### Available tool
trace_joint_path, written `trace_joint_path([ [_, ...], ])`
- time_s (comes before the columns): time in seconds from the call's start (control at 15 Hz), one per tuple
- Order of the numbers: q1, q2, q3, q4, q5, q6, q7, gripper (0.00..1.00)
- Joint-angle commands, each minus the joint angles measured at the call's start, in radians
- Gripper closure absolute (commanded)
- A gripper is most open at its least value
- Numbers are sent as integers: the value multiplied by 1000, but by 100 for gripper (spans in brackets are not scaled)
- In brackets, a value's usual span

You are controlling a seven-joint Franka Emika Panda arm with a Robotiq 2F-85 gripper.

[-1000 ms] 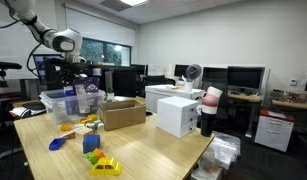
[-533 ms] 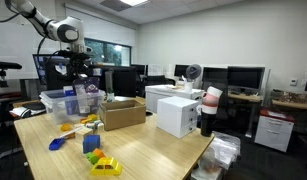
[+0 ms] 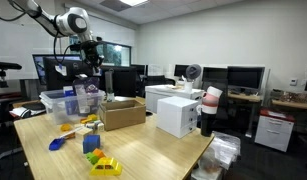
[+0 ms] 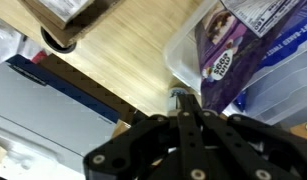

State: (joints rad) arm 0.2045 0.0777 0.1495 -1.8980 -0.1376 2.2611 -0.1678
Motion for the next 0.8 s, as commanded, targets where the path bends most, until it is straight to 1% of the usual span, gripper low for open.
trace_joint_path([
  [0.0, -33, -2, -27, 57, -71, -77, 99, 97],
  [0.2, -60, 3, -54, 95, -76, -132, 128, 97],
  [0.27, -78, 6, -70, 115, -64, -162, 133, 97],
  [0.33, -97, 5, -83, 128, -32, -204, 111, 97],
  [0.4, -113, -13, -91, 108, 2, -211, 61, 71],
  [0.47, -127, -29, -101, 91, 6, -226, 59, 68],
  [0.53, -139, -45, -109, 69, 13, -245, 60, 58],
  [0.6, -154, -71, -115, 36, 49, -267, 18, 45],
  [0.67, -167, -108, -124, -2, 97, -308, -19, 27],
  [0.73, -170, -130, -128, -25, 122, -329, -34, 21],
])
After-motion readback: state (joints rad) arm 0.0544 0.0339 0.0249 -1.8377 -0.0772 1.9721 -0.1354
